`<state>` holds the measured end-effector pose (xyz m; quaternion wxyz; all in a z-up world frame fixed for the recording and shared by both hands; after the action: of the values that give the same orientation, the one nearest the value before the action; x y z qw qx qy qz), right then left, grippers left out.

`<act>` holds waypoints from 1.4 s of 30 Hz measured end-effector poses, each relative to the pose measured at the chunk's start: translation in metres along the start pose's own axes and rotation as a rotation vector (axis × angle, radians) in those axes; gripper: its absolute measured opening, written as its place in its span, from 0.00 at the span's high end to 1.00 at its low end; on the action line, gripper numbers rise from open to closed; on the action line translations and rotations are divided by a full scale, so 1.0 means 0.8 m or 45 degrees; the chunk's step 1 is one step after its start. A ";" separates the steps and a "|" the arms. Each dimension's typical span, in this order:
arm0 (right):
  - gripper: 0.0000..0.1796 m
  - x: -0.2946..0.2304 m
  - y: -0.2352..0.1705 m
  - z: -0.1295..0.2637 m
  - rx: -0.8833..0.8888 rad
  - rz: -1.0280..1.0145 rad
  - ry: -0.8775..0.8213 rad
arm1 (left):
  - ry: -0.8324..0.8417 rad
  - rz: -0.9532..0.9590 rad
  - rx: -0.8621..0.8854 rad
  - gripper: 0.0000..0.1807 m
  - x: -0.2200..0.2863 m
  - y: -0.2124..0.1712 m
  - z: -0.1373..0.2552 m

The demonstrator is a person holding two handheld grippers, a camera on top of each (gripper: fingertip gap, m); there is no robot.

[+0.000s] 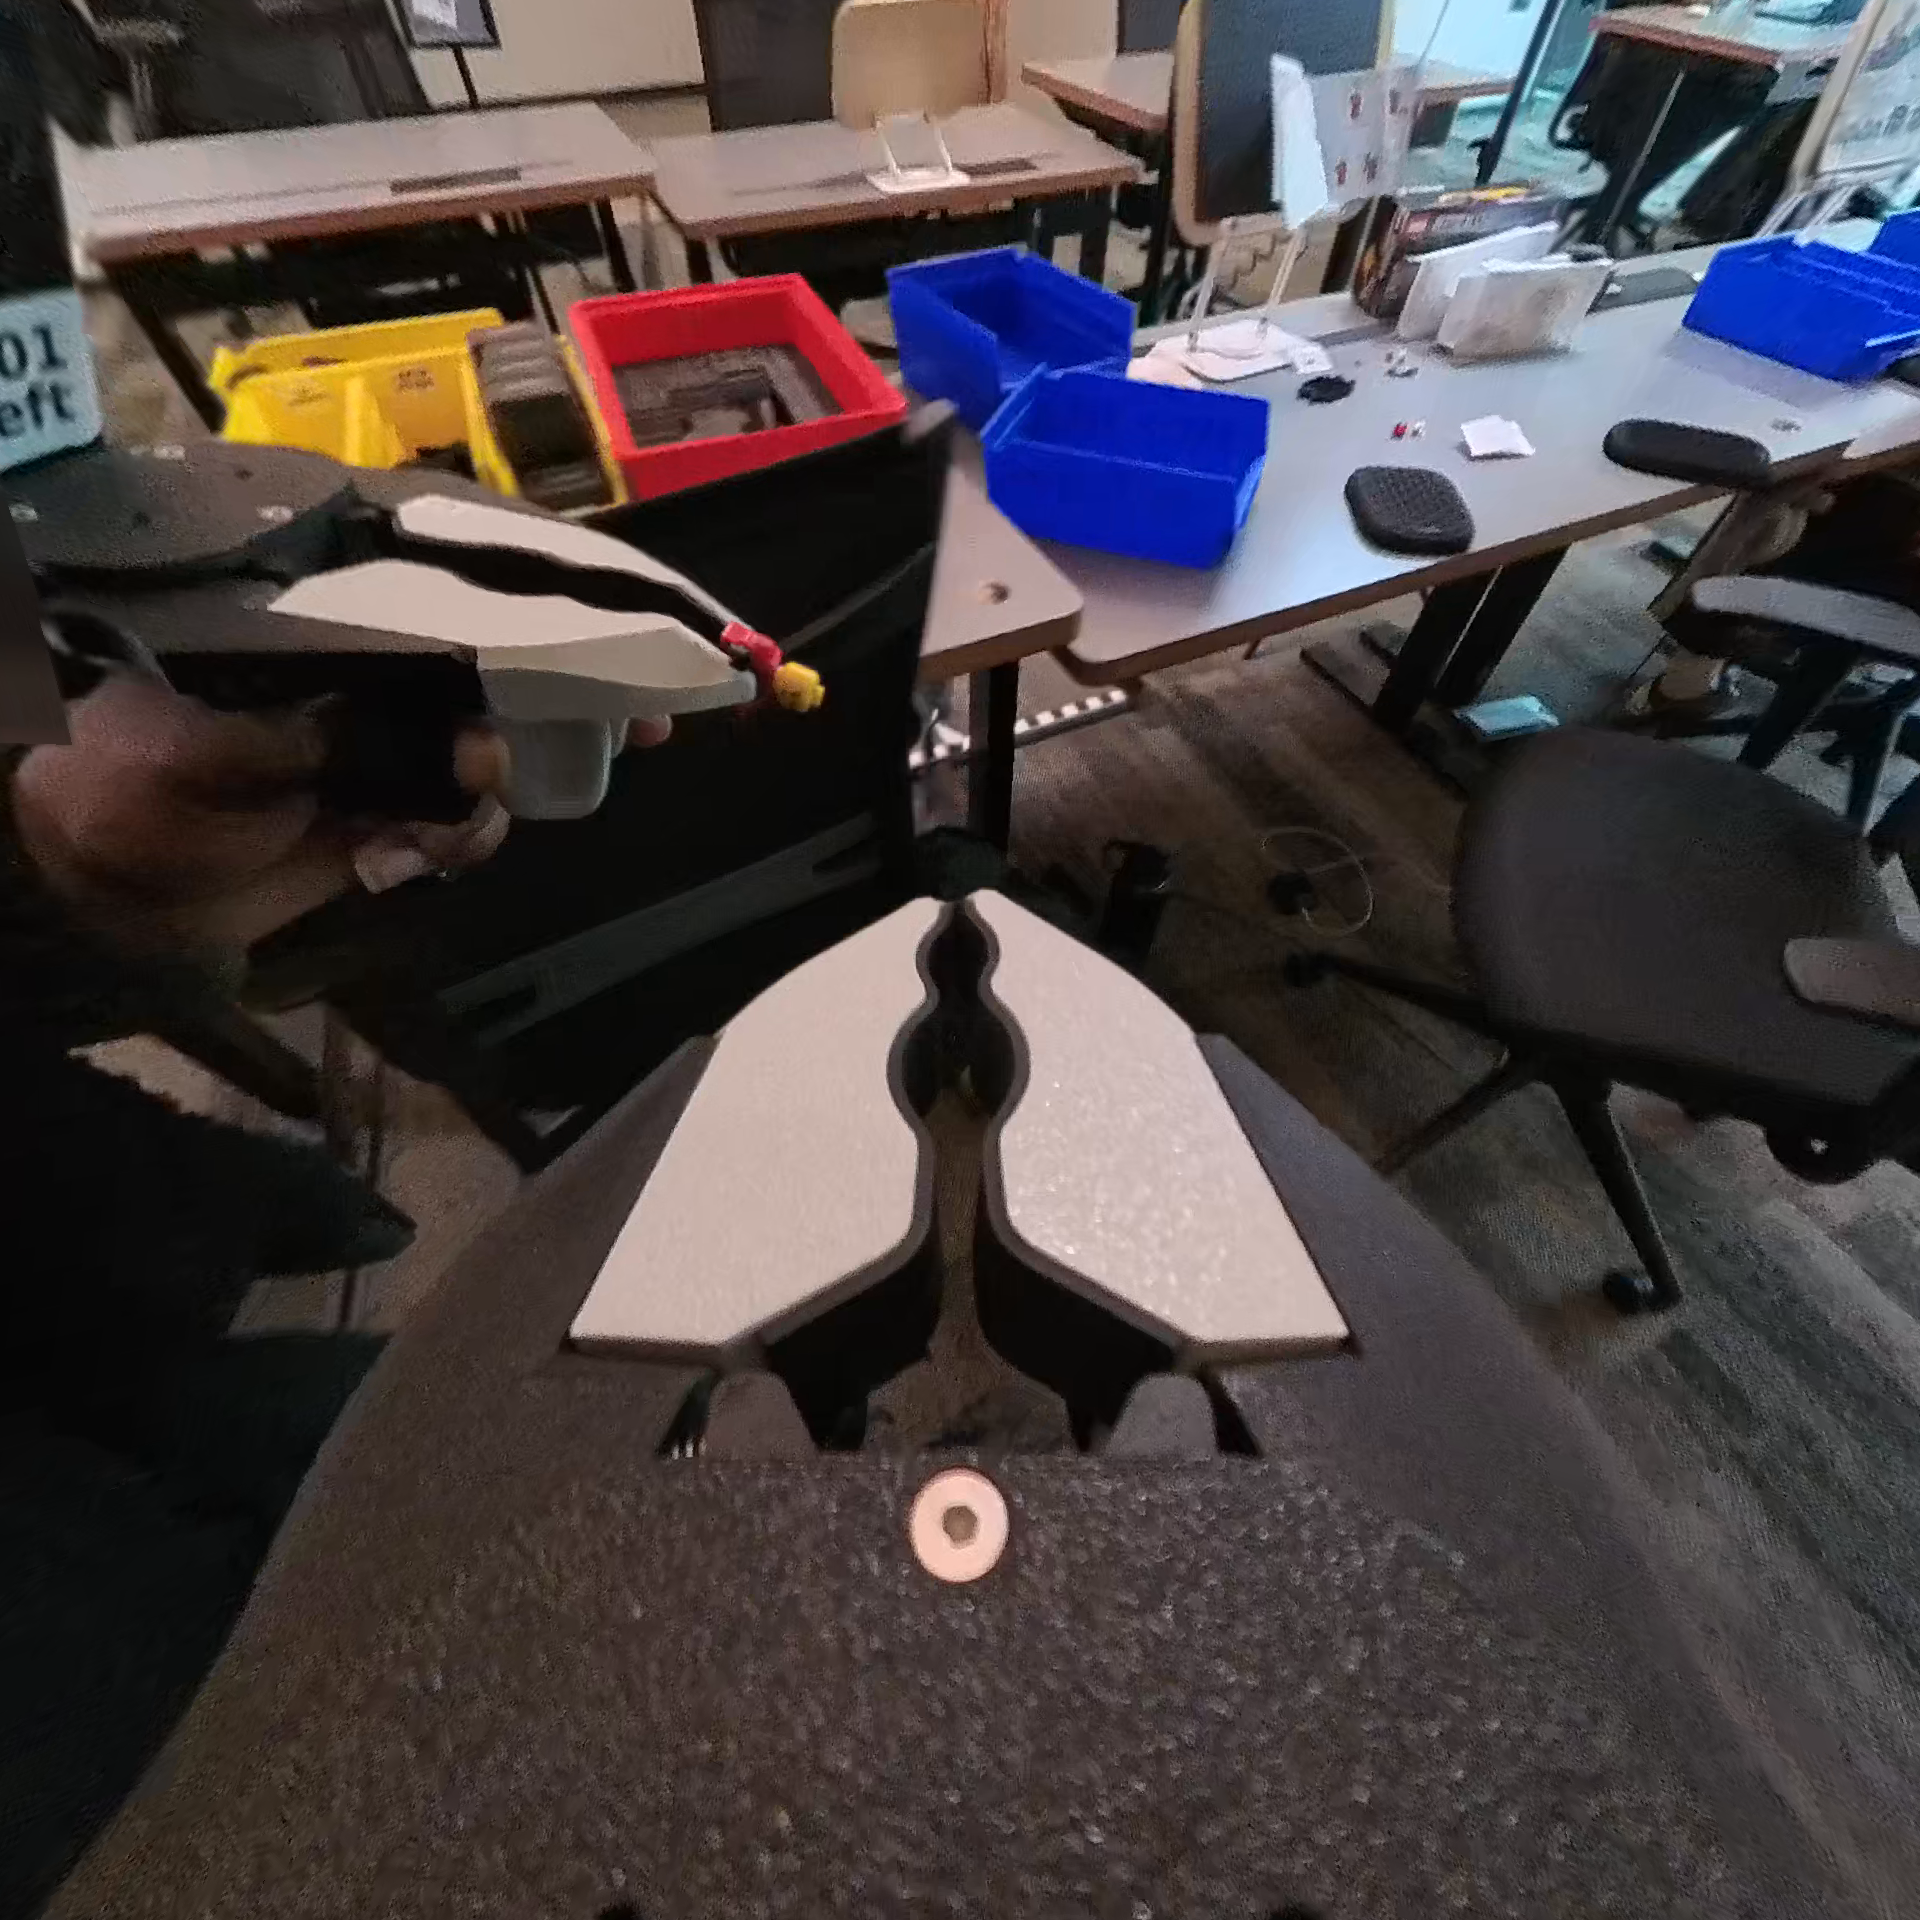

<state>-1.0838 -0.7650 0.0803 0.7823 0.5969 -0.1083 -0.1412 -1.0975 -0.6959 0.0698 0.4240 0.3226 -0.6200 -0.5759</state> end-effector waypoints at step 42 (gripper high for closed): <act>1.00 0.796 0.283 -1.042 0.098 0.086 0.334 | 1.630 0.037 0.055 0.95 -1.058 0.143 -0.344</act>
<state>-0.1847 -0.1786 0.0793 0.7706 0.6358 -0.0303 -0.0315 -0.4749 -0.0506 0.0464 0.7114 0.6029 -0.2600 -0.2508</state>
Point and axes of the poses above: each gripper's, where its closed fingertips meet, z back along the fingers, y out of its top, x = y × z across the jaws, the point moved 1 cm from there along z, back along the fingers, and after that the axes turned 6 degrees about x, right-handed, at the moved point
